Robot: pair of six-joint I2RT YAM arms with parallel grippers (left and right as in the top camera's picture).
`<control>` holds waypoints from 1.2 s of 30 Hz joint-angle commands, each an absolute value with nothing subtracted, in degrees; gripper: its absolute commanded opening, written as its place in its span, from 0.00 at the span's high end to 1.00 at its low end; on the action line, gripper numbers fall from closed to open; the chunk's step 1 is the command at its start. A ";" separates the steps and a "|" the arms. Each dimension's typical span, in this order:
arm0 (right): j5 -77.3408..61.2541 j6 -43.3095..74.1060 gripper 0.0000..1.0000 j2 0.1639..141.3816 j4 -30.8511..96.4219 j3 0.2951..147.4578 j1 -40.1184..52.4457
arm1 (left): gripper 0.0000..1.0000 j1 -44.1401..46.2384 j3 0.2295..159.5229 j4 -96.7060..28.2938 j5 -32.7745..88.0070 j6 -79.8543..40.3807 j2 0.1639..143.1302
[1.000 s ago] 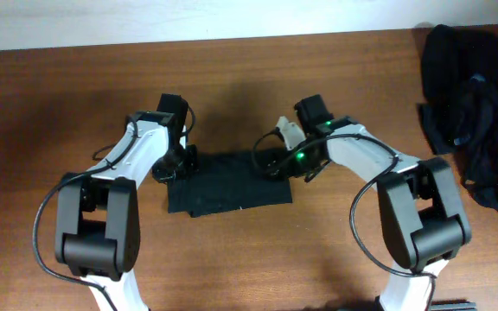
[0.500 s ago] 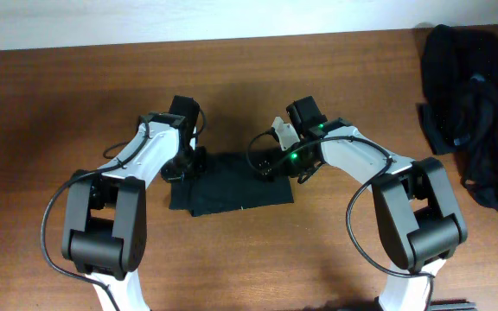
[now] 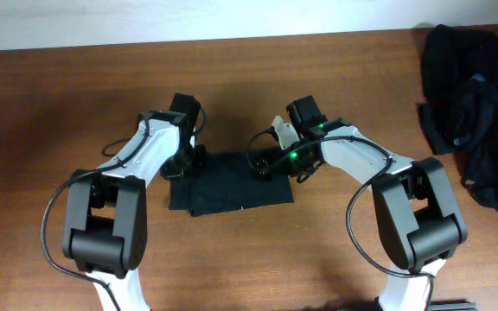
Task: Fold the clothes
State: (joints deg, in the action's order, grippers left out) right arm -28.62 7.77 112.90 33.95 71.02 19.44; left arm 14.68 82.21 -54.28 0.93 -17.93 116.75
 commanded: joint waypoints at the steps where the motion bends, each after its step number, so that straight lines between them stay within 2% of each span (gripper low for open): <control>1: -28.10 8.03 0.03 116.31 33.76 70.28 19.97 | 1.00 13.93 88.77 -56.60 -0.21 -17.06 116.77; 3: -28.10 8.03 0.02 116.31 33.76 70.28 19.97 | 0.96 13.87 92.60 -59.44 -0.36 -17.04 116.62; 5: -28.10 8.03 0.02 116.31 33.78 70.28 19.97 | 0.88 13.85 95.96 -62.87 -0.95 -17.02 116.60; 6: -28.10 8.03 0.02 116.31 33.78 70.28 19.97 | 0.80 13.82 97.01 -64.34 -1.32 -16.95 116.60; 9: -28.10 8.03 0.03 116.31 33.78 70.28 19.97 | 0.45 13.65 97.27 -66.63 -0.60 -14.74 116.71; 11: -28.05 8.01 0.03 116.31 33.80 70.28 19.97 | 0.29 13.65 96.42 -67.77 2.17 -10.50 116.95; 13: -28.08 8.01 0.02 116.31 33.85 70.28 19.86 | 0.21 13.58 95.26 -68.77 4.58 -6.79 117.05; 18: -28.05 7.99 0.01 116.31 33.95 70.28 19.77 | 0.14 13.13 89.89 -66.94 5.28 -5.04 117.05; 21: -28.03 7.79 0.01 116.31 34.46 70.28 19.75 | 0.14 11.79 86.04 -63.64 6.59 -5.02 117.05; 26: -27.83 7.79 0.01 116.31 34.68 70.28 19.75 | 0.13 8.58 80.36 -58.39 15.73 -0.32 117.05; 32: -27.83 7.79 0.01 116.31 34.63 70.28 19.77 | 0.13 7.46 77.08 -54.78 14.24 0.32 117.10; 33: -27.83 7.79 0.01 116.31 34.63 70.28 19.77 | 0.08 7.73 76.49 -54.35 14.28 0.30 117.10; 36: -27.83 7.79 0.01 116.31 34.61 70.28 19.77 | 0.05 9.04 74.52 -52.42 14.63 0.25 117.12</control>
State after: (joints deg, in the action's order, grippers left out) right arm -28.86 7.73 113.01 34.20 71.20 19.44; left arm 7.84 77.67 -54.11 12.86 -1.45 115.68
